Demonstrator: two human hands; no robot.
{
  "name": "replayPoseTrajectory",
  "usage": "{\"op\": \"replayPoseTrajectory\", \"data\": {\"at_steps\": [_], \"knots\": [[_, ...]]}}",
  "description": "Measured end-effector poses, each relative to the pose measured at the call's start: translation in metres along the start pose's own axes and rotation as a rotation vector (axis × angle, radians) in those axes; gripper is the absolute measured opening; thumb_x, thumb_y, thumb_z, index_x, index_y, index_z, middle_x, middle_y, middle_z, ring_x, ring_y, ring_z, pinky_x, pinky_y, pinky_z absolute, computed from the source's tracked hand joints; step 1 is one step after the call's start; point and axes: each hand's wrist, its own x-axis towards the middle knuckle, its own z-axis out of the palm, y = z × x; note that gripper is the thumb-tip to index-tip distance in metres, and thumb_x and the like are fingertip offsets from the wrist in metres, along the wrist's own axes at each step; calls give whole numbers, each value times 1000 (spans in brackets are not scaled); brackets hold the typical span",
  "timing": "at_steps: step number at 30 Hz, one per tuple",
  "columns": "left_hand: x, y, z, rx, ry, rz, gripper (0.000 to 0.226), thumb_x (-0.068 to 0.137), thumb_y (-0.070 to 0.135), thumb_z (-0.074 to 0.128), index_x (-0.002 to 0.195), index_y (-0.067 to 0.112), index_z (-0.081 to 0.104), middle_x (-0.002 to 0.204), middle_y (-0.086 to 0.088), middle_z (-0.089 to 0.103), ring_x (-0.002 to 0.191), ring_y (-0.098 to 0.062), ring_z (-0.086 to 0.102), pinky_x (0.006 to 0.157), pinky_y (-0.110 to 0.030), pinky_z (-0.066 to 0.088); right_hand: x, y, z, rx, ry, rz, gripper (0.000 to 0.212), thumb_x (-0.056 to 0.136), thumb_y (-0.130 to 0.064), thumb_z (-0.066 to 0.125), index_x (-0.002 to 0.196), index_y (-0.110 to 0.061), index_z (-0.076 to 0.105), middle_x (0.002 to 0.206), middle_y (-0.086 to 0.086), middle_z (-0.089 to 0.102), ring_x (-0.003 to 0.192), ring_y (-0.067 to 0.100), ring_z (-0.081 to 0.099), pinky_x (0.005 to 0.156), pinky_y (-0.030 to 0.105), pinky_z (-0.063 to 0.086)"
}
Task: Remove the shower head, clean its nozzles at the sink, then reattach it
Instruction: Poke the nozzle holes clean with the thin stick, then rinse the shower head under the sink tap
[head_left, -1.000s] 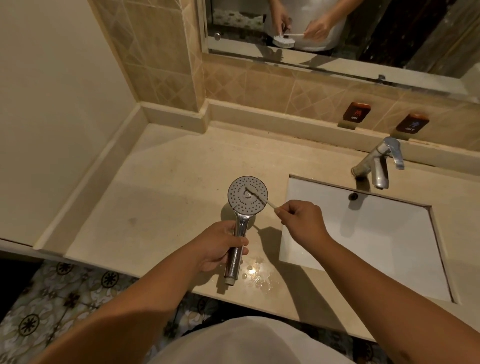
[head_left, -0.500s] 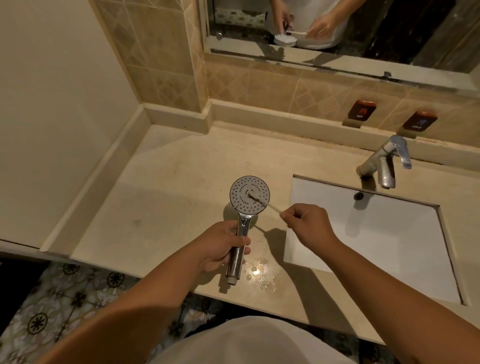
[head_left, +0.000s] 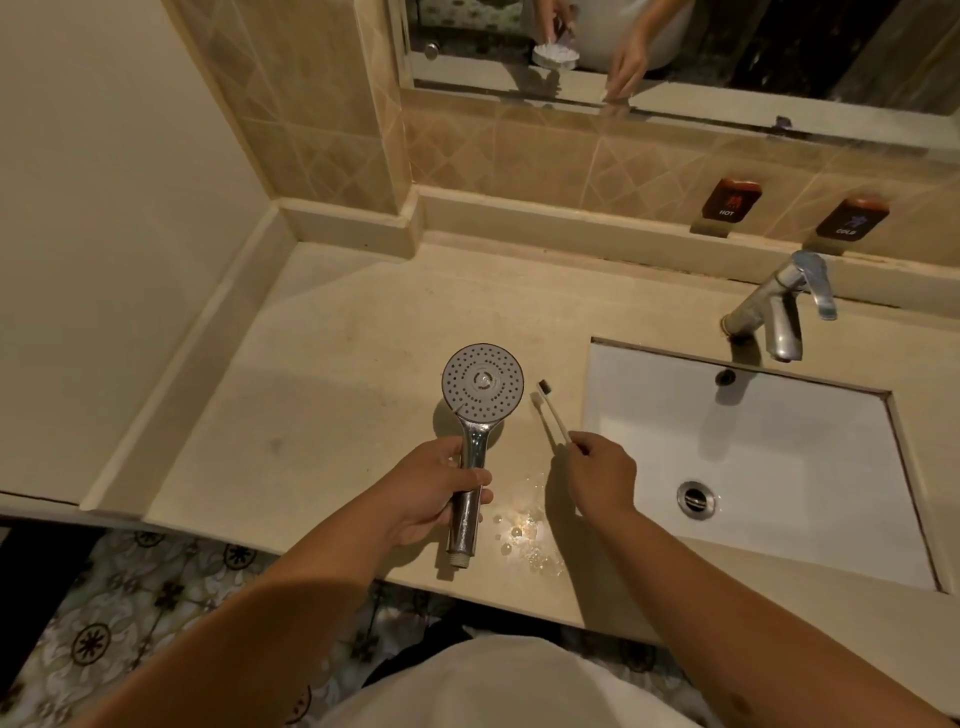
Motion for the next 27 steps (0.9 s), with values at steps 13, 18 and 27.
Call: {"op": "replayPoseTrajectory", "data": {"at_steps": [13,18,27], "knots": [[2,-12,-28,59,-77,-51,22,91,-3,58,112,3,57,97,-20,57,76,-23,68,88,-54,52,-4,14,60,-108,99,172,16,94,-17,57,99,-13,71,87,1,64,71,14,51,67,27,41],[5,-10,-36,79,-108,-54,22,91,-3,58,111,6,58,100,-20,56,77,-23,67,85,-50,53,-5,17,68,-166,116,157,12,93,-22,61,93,-15,71,79,-2,62,69,15,55,64,27,43],[16,-5,-25,103,-184,-53,31,90,-3,61,118,9,59,97,-16,59,77,-22,68,87,-52,54,-12,16,60,-158,128,94,25,93,-33,62,70,-23,58,67,-5,59,60,13,58,56,21,46]]}}
